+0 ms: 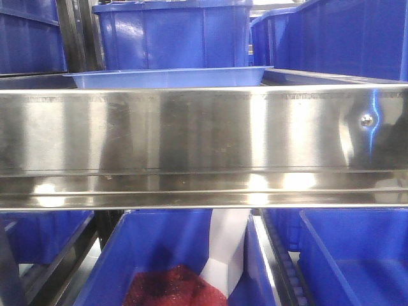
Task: Grab blue tray and place on right shelf
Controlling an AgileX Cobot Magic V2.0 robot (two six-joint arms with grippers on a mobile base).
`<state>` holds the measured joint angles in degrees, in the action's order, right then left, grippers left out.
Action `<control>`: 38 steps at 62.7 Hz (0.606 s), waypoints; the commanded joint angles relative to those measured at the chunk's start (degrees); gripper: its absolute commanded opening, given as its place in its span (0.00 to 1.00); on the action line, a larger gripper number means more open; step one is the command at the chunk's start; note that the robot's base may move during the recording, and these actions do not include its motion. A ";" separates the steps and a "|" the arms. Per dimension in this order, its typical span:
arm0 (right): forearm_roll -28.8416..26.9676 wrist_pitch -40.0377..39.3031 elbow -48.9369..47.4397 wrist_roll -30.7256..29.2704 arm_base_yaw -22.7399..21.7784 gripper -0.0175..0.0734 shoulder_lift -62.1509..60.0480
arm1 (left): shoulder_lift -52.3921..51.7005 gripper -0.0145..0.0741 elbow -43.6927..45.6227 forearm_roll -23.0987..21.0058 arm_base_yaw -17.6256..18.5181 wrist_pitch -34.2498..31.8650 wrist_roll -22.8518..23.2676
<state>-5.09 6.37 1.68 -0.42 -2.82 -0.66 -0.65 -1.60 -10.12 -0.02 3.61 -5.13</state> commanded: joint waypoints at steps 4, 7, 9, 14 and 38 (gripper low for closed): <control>-0.29 -5.80 -1.37 -0.59 -0.25 0.26 -1.08 | -0.64 0.11 -1.74 -0.43 -0.03 -5.08 0.24; -0.29 -5.80 -1.37 -0.59 -0.25 0.26 -1.08 | -0.64 0.11 -1.74 -0.43 -0.03 -5.08 0.24; -0.29 -5.80 -1.37 -0.59 -0.25 0.26 -1.08 | -0.64 0.11 -1.74 -0.43 -0.03 -5.08 0.24; -0.29 -5.80 -1.37 -0.59 -0.25 0.26 -1.08 | -0.64 0.11 -1.74 -0.43 -0.03 -5.08 0.24; -0.29 -5.80 -1.37 -0.59 -0.25 0.26 -1.08 | -0.64 0.11 -1.74 -0.43 -0.03 -5.08 0.24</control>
<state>-5.09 6.04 1.68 -0.42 -2.82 -0.66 -0.65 -1.60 -10.12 -0.02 3.61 -5.13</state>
